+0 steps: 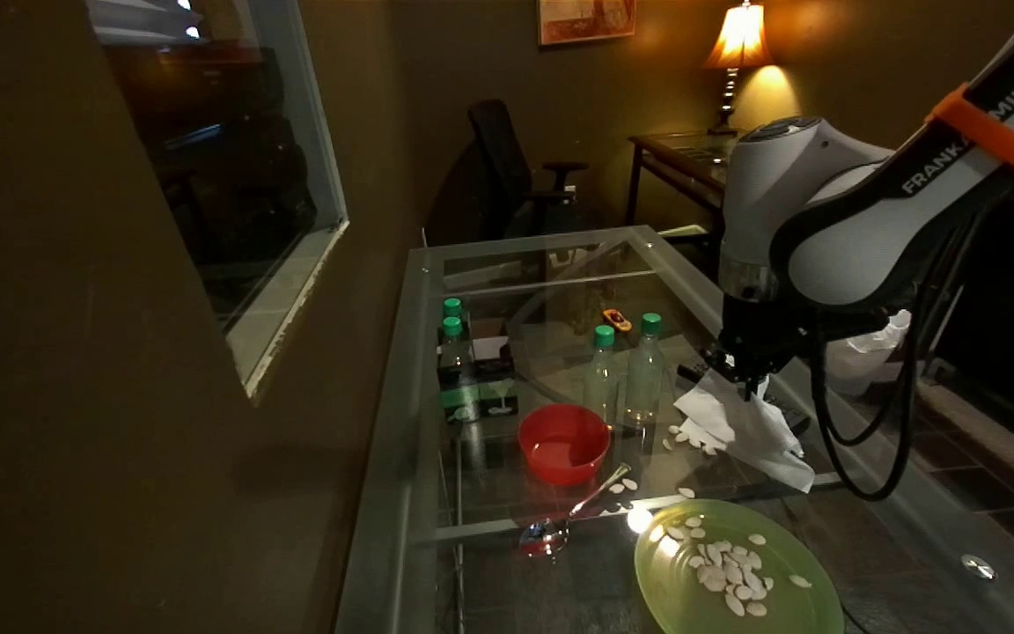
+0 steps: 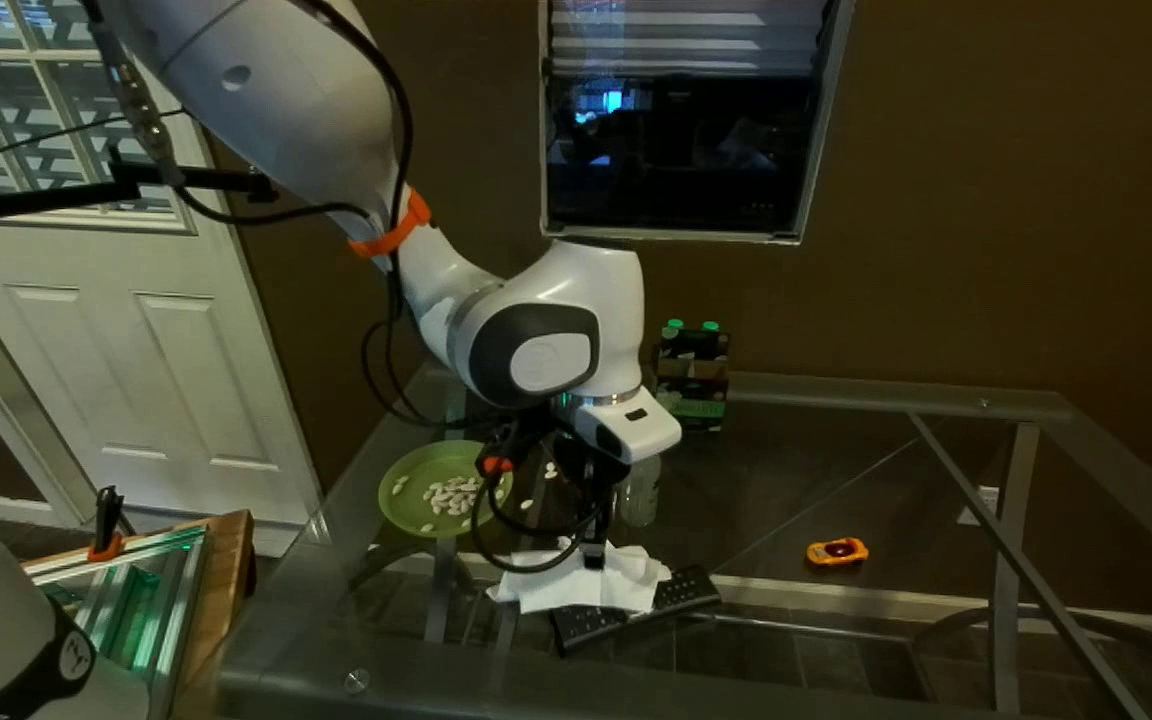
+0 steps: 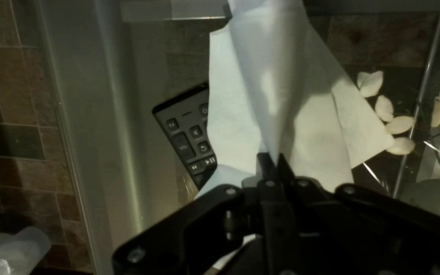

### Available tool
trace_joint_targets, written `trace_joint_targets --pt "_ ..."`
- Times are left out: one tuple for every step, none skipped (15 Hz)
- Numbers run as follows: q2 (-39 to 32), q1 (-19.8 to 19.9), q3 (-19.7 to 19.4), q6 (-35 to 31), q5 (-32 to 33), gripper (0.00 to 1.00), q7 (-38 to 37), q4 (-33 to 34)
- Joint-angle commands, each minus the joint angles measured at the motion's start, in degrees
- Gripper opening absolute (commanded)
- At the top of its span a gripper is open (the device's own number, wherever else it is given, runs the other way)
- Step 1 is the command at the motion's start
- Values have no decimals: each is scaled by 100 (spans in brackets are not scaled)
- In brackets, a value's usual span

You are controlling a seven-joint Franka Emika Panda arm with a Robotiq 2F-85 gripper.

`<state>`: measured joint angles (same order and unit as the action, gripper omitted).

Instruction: Use the napkin to push the grains on the table slightly to the left

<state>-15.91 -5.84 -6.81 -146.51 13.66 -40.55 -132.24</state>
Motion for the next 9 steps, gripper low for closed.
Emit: trace_joint_targets --pt "-193 -63 -17 -291 54 1 -1 -29" --pt "-251 -100 -17 -360 78 1 20 -10" --pt "-301 -117 17 -389 17 1 85 9" --pt "-367 -161 15 -443 41 1 104 39" --pt "-416 -215 -8 -483 93 1 93 63" --pt "-475 -306 -91 -540 224 1 9 100" --pt "-513 -331 -90 -567 190 1 50 122" --pt "-552 -357 -110 -596 183 1 77 150" --pt "-590 -398 -142 -616 217 1 86 176"
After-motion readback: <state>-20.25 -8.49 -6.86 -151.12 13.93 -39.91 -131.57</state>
